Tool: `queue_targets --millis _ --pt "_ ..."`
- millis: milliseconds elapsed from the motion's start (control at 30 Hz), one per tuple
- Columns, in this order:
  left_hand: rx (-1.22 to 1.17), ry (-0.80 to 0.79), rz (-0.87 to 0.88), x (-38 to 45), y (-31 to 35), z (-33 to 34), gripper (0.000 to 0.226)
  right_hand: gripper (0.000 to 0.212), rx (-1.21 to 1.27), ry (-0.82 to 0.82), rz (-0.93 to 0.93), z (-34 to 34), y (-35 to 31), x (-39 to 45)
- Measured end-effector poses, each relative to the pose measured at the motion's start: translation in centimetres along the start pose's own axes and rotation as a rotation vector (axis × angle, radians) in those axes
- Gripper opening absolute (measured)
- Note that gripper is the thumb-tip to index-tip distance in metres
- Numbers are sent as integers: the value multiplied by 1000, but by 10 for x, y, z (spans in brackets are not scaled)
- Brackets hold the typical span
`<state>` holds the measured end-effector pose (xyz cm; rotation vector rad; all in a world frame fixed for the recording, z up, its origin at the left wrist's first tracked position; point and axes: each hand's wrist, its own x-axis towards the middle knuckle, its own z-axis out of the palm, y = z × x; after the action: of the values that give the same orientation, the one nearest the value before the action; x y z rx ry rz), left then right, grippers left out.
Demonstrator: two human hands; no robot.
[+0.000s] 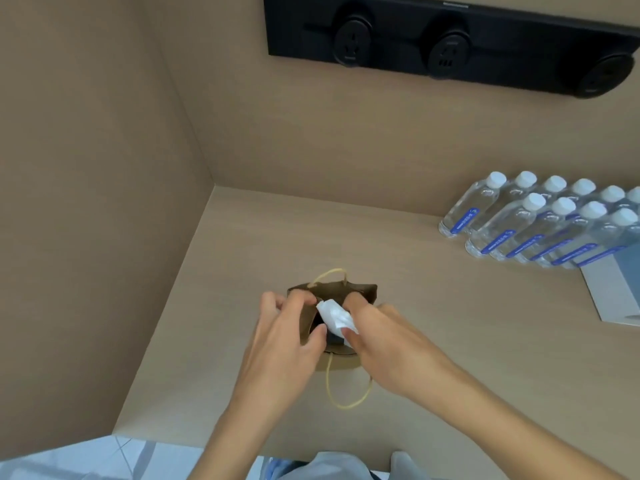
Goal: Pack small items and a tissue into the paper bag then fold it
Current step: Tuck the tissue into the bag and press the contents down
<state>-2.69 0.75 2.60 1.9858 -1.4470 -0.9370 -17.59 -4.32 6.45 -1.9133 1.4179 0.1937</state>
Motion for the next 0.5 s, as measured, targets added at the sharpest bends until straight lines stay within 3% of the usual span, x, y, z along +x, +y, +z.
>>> queue_targets --millis 133,300,400,500 --pt "-1 14 54 -3 3 -6 45 26 -137 -95 -7 -4 -11 -1" --pt "189 -61 15 -19 -6 -6 48 41 -206 -200 39 -10 -14 11" --pt "246 -47 -115 -13 -11 -8 10 27 -145 -261 80 -3 -5 25" --pt "180 -72 -137 -10 -15 -7 12 11 -69 -295 167 4 -1 42"
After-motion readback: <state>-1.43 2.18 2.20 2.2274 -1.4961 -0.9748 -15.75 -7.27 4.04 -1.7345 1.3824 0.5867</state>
